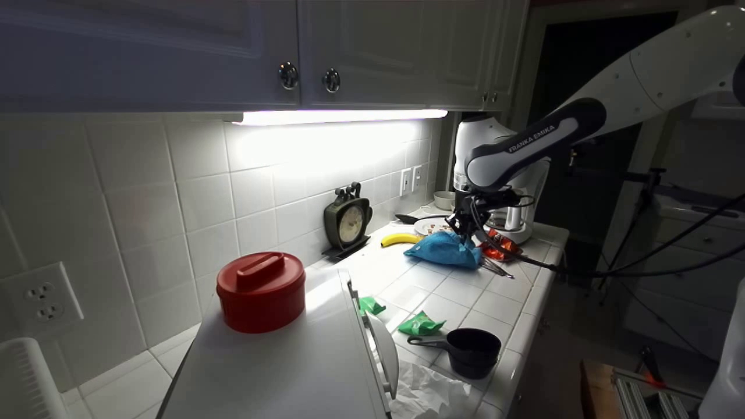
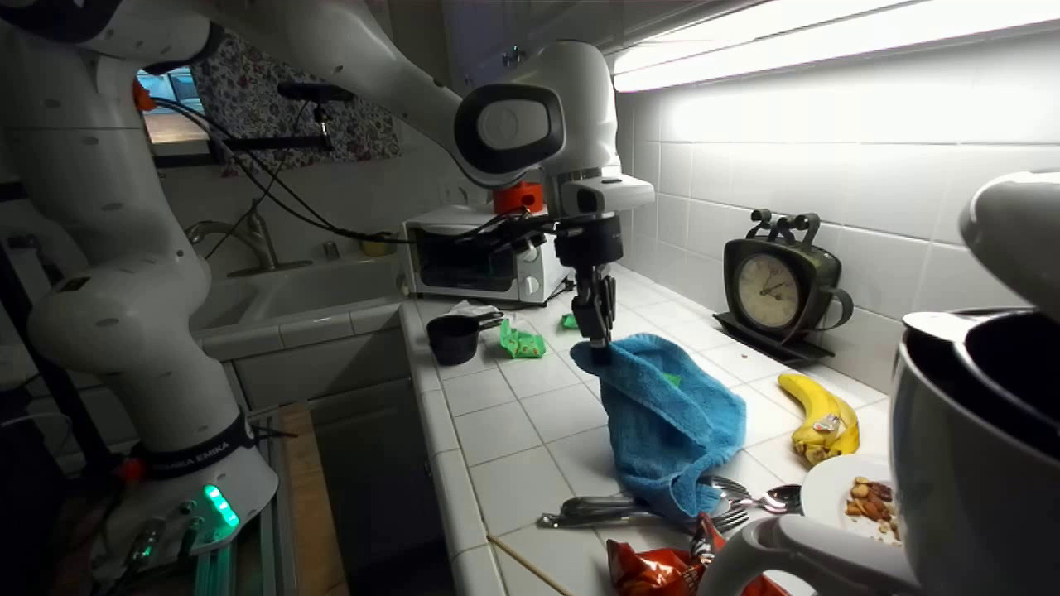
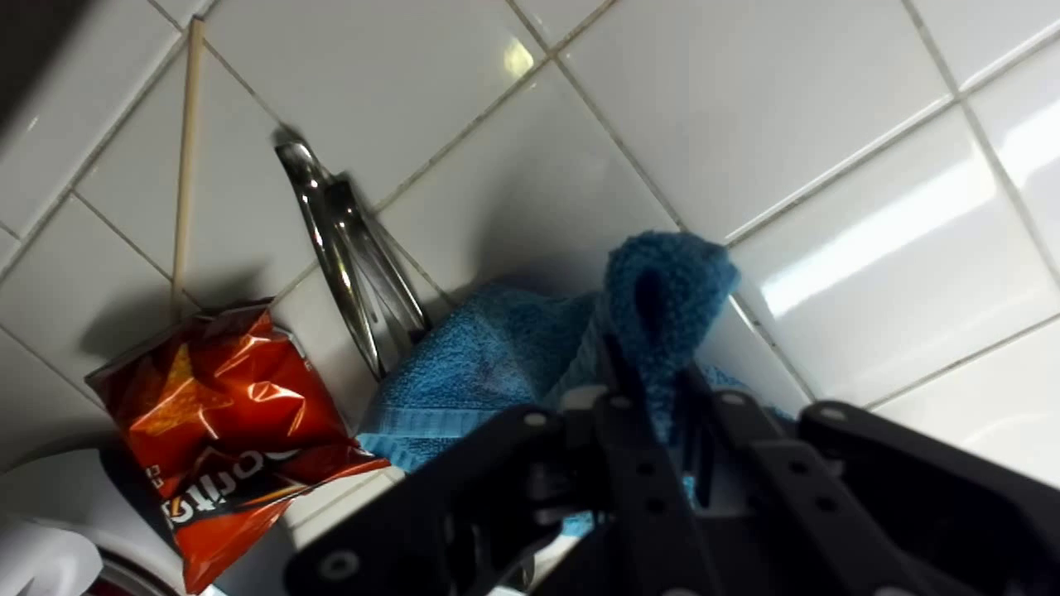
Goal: Fold the towel on the counter
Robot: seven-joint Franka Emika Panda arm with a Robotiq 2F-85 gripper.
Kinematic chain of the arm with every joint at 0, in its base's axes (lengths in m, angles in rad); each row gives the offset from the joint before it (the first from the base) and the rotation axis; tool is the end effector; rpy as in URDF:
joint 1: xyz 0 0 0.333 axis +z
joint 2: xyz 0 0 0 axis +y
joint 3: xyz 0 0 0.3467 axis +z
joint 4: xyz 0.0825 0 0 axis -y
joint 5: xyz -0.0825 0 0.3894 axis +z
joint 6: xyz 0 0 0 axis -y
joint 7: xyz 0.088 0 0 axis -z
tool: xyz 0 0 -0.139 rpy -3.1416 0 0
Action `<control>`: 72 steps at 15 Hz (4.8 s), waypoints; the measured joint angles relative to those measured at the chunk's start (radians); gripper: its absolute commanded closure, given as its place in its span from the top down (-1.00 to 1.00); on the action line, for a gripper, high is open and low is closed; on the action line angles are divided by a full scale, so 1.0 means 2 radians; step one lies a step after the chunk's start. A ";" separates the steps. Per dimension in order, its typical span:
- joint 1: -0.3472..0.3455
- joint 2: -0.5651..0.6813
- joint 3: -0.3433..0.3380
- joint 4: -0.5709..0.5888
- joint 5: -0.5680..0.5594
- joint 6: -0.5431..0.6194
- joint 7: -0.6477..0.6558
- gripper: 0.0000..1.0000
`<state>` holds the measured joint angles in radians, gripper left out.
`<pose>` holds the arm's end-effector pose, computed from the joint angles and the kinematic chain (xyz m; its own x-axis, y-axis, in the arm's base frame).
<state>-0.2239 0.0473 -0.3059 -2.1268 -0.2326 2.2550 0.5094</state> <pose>0.4828 -0.2954 0.3935 0.6242 -0.7652 0.1578 -0.7811 -0.6072 0.1454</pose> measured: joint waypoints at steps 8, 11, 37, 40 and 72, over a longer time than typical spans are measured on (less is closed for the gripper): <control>-0.024 -0.018 -0.006 -0.024 -0.008 0.002 0.002 -0.93; -0.024 -0.018 -0.004 -0.024 -0.025 0.012 0.003 -0.93; 0.000 0.033 0.012 -0.025 -0.090 0.107 -0.043 1.00; 0.005 0.039 0.017 -0.025 -0.089 0.108 -0.046 1.00; 0.027 0.020 0.013 -0.036 -0.097 0.088 -0.031 -0.90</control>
<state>-0.1696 0.0868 -0.2805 -2.1990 -0.4265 2.4309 0.4470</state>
